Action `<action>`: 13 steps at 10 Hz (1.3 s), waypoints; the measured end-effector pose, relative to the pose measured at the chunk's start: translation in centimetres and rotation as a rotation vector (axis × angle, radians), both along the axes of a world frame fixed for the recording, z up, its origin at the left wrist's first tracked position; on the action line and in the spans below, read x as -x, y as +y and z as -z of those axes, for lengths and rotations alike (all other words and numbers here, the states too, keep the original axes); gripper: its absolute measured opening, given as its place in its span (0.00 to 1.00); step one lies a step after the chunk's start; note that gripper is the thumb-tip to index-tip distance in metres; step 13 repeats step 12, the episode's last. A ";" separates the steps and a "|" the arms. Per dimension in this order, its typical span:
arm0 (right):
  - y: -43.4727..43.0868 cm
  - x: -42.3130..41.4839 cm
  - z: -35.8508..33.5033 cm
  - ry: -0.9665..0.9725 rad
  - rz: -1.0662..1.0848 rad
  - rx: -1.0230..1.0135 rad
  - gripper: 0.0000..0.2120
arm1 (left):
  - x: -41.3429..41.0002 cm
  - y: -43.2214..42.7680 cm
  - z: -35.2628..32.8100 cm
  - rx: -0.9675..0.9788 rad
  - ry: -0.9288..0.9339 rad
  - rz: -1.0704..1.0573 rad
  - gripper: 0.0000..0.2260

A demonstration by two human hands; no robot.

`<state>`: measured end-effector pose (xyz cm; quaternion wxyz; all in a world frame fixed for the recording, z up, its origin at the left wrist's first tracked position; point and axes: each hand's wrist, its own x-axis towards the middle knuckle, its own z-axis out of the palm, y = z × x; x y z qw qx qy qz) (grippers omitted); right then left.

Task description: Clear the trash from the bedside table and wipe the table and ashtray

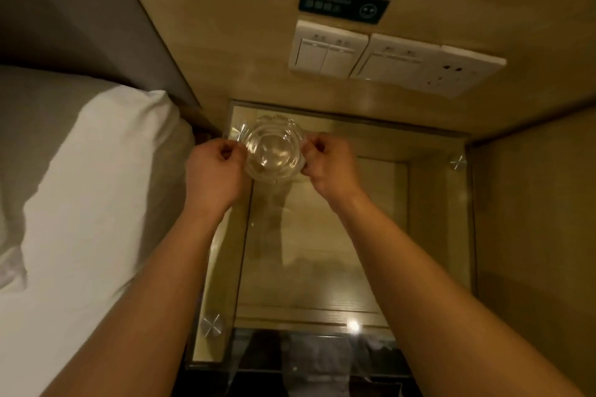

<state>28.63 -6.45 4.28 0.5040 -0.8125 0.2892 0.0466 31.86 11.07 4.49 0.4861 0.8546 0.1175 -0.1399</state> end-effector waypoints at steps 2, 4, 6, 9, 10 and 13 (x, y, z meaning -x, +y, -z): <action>1.6 -4.1 2.6 0.019 -0.026 0.060 0.13 | -3.2 1.3 2.9 -0.041 0.009 0.004 0.13; 2.0 -5.7 4.1 0.060 -0.007 0.061 0.14 | -5.5 1.5 4.3 -0.068 0.021 0.003 0.13; 1.9 -6.0 4.6 0.079 0.028 0.042 0.14 | -6.1 1.2 5.1 -0.074 0.015 0.014 0.16; 1.9 -5.2 4.7 0.083 0.112 -0.027 0.14 | -5.7 1.2 5.2 -0.035 -0.017 0.013 0.15; 2.0 -4.3 3.9 0.041 0.087 -0.031 0.18 | -4.8 1.3 4.5 -0.026 -0.006 0.003 0.16; 1.8 1.2 1.6 -0.135 0.015 0.068 0.09 | 2.3 2.0 2.0 -0.124 -0.195 -0.035 0.10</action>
